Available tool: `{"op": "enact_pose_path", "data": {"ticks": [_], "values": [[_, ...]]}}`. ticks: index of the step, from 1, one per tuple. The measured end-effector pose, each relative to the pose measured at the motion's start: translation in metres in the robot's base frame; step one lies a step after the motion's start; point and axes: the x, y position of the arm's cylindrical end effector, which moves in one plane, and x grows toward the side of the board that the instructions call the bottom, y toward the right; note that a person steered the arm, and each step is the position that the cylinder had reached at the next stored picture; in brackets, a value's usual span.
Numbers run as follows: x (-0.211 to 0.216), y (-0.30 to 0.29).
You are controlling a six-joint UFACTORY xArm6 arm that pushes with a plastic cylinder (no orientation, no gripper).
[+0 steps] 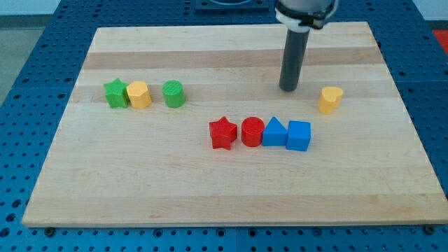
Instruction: Push the heart closely to the red star
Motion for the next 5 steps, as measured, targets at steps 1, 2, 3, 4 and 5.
{"op": "enact_pose_path", "data": {"ticks": [1,2,3,4,5], "values": [[-0.02,0.049],[-0.006,0.114],[0.022,0.148],[0.052,0.129],[0.052,0.035]]}}
